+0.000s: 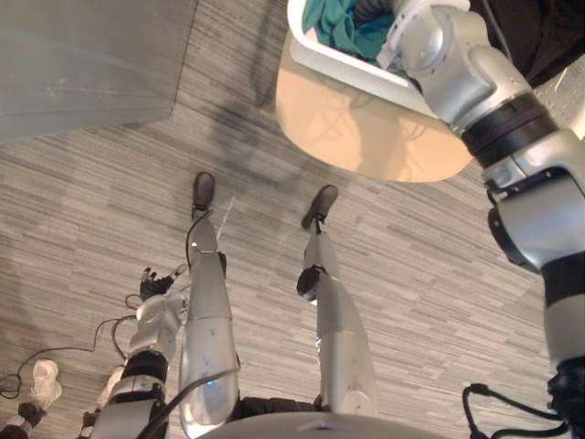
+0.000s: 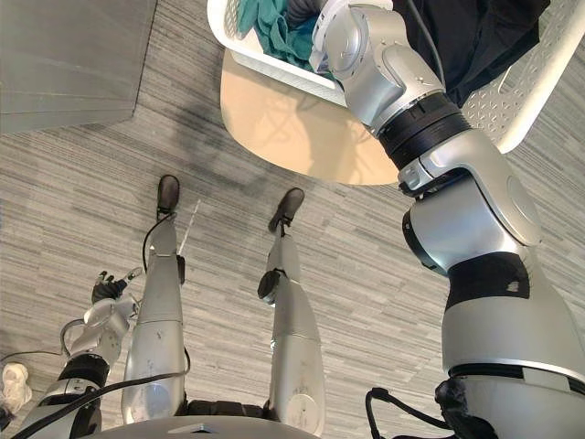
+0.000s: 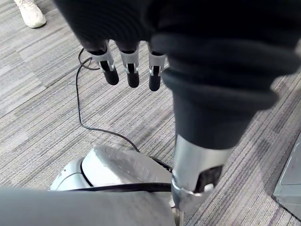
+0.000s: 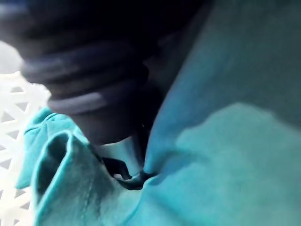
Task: Pick up the laundry basket with both hands and put the clothes into the washing machine.
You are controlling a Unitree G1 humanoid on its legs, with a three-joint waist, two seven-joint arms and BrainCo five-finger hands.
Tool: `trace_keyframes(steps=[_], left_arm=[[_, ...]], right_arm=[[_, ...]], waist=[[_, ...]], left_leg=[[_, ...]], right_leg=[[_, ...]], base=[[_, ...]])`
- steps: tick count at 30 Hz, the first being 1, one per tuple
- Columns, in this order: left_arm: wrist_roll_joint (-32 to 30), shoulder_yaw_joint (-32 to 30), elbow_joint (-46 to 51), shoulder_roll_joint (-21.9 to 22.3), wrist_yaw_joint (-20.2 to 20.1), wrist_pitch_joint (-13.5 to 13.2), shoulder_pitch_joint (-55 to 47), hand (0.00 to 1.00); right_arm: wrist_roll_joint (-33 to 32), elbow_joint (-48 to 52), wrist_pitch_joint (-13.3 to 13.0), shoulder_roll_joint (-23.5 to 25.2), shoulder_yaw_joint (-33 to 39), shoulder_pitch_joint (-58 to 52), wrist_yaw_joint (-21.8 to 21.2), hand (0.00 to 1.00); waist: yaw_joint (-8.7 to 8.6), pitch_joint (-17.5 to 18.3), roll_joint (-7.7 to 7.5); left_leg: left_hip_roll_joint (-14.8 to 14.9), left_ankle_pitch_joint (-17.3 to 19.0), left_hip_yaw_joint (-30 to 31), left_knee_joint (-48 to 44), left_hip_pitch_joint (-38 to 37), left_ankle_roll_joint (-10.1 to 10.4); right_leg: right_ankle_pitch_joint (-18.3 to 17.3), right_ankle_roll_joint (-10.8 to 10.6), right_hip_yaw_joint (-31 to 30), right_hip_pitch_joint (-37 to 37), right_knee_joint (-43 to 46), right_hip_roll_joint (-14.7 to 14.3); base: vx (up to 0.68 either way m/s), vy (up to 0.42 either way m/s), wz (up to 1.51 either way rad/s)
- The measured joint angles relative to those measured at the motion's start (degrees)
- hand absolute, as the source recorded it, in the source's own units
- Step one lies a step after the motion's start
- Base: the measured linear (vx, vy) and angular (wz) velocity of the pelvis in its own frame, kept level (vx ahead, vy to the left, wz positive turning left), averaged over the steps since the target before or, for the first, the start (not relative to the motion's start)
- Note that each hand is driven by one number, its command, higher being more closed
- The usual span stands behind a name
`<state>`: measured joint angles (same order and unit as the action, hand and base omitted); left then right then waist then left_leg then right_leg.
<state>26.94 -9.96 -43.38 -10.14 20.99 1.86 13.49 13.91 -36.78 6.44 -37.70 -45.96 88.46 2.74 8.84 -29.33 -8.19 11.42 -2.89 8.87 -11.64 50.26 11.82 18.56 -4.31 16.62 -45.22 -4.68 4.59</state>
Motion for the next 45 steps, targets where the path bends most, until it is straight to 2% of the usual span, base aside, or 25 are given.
trace_keyframes(steps=[15, 17, 20, 23, 25, 29, 33, 37, 41, 45], left_arm=[[0.5, 0.15, 0.01, 0.0, -0.11, 0.0, 0.0, 0.0], [0.49, 0.14, 0.01, 0.03, -0.1, -0.01, 0.0, 0.0], [0.49, 0.1, 0.01, 0.08, -0.04, -0.01, -0.01, 0.0], [0.5, 0.04, -0.1, 0.3, 0.05, 0.0, -0.01, 0.0], [0.54, -0.04, -0.2, 0.51, 0.3, 0.0, -0.01, 0.0], [1.12, 0.02, -1.33, 0.83, 0.36, 0.0, -0.01, 0.0], [2.24, 0.36, -3.29, 1.46, 0.34, 0.19, 0.01, 0.0], [2.78, 0.51, -4.74, 1.48, 0.34, 0.23, 0.02, 0.0], [3.6, 0.61, -4.69, 1.84, 0.27, 0.27, 0.02, 0.0], [4.3, 0.63, -4.45, 2.15, 0.23, 0.35, 0.02, 0.0]], right_arm=[[0.04, 0.0, -0.05, 0.18, -0.34, -0.1, -0.24, 1.0], [0.0, -0.01, -0.08, 0.21, 0.44, -0.48, -0.09, 1.0], [-0.84, -0.05, 0.01, 1.42, 6.4, -3.01, 1.86, 1.0], [-5.86, -0.2, 0.06, 1.55, 12.78, -5.26, 5.34, 1.0], [-12.13, -0.26, 0.04, 1.8, 18.78, -6.4, 8.48, 1.0], [-22.16, -0.84, -0.39, 3.33, 25.76, -7.87, 12.31, 1.0], [-33.38, -2.23, -3.79, 5.08, 33.44, -9.56, 15.42, 1.0], [-44.2, -2.89, -6.1, 8.82, 38.63, -11.41, 17.35, 1.0], [-50.35, -2.7, -7.1, 12.46, 41.43, -12.39, 17.76, 1.0], [-57.01, -0.87, -9.56, 17.13, 42.59, -13.2, 17.87, 1.0]], waist=[[0.07, 0.01, -0.01], [0.1, 0.01, -0.01], [0.14, 0.0, -0.01], [0.31, 0.0, 0.0], [0.43, 0.0, 0.0], [0.25, -0.15, 0.58], [0.18, -0.06, 2.16], [-0.02, 0.04, 2.48], [-0.38, 0.19, 3.01], [-1.07, 0.21, 3.05]], left_leg=[[-0.01, 1.28, -0.25, -2.61, 0.66, -0.17], [-0.02, 1.34, -0.27, -2.85, 0.67, -0.24], [-0.07, 1.51, -0.44, -3.29, 0.66, -0.31], [-0.1, 1.5, -0.62, -3.41, 0.58, -0.31], [-0.22, 1.65, -1.1, -4.18, 0.38, -0.53], [-0.4, 1.82, -2.22, -4.45, -1.6, -0.76], [-0.41, 2.27, -2.92, -5.46, -3.24, -0.74], [-0.3, 2.24, -4.59, -5.18, -5.74, -0.68], [-0.17, 2.43, -5.41, -5.13, -7.77, -0.55], [0.05, 2.85, -6.17, -5.09, -10.31, -0.53]], right_leg=[[0.24, 0.05, -0.37, 0.27, 0.01, -0.08], [0.3, 0.09, -0.42, 0.33, 0.01, -0.08], [0.41, 0.14, -0.58, 0.46, 0.01, -0.05], [0.58, 0.15, -0.78, 0.46, 0.01, -0.03], [0.91, 0.26, -1.5, 0.56, 0.01, 0.03], [1.33, 0.13, -2.62, 1.89, 0.01, 0.32], [1.17, -0.18, -3.64, 3.38, 0.0, 0.34], [1.34, -0.2, -5.22, 4.63, 0.0, 0.37], [1.35, -0.19, -5.94, 6.11, 0.0, 0.35], [1.35, -0.18, -6.61, 8.18, 0.0, 0.2]], base=[[-0.02, -0.006, -0.01], [-0.03, -0.013, 0.0], [-0.04, -0.011, -0.01], [-0.04, -0.012, -0.02], [-0.04, -0.005, -0.08], [-0.04, 0.002, -0.07], [-0.06, 0.002, -0.07], [-0.05, -0.008, -0.12], [-0.04, 0.002, -0.07], [-0.03, 0.008, -0.06]])
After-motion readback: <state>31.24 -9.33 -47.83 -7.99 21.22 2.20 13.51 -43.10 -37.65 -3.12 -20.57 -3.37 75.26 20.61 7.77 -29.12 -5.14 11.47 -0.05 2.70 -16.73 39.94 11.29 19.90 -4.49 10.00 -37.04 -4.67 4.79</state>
